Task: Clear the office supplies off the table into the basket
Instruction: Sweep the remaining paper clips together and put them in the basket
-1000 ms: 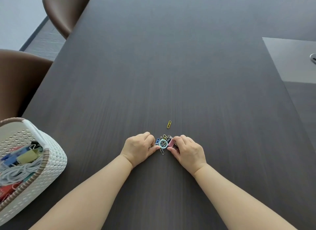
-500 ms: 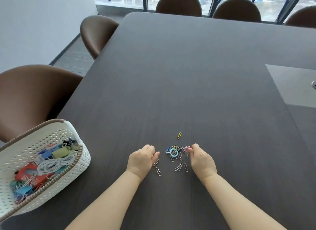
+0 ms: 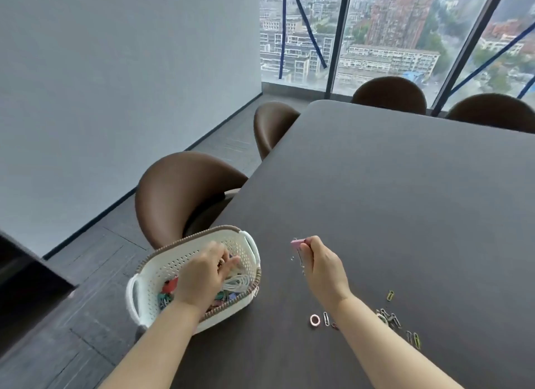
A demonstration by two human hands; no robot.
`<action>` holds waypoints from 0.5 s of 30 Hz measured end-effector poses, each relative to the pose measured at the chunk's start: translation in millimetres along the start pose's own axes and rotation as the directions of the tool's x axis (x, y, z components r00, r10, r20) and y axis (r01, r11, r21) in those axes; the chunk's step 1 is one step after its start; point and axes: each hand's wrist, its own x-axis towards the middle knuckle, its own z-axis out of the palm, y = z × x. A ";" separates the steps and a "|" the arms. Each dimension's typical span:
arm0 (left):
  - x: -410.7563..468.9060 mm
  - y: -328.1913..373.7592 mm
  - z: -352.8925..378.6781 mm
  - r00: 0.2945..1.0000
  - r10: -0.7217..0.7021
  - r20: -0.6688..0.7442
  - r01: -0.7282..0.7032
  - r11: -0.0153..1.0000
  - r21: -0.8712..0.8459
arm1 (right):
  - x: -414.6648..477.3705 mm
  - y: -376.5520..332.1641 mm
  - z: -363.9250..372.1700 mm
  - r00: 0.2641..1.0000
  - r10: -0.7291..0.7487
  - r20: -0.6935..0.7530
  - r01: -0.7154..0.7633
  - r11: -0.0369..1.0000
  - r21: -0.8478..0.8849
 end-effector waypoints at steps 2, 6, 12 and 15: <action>-5.7 -26.0 -7.9 0.983 -0.109 0.149 0.109 0.994 0.011 | 9.3 -24.6 22.7 0.996 -0.065 0.064 0.065 0.998 0.003; -11.5 -63.4 -20.6 0.934 -0.184 0.306 0.184 0.982 0.028 | 21.5 -57.9 66.7 0.969 -0.188 0.162 0.198 0.979 -0.047; -20.0 -93.5 -37.8 0.965 -0.142 0.222 0.133 0.990 0.055 | 36.1 -72.5 108.6 0.894 -0.215 0.394 0.317 0.924 -0.216; -24.5 -97.6 -42.7 0.975 -0.123 0.183 0.118 0.992 0.041 | 36.7 -68.2 115.6 0.875 -0.201 0.440 0.333 0.910 -0.246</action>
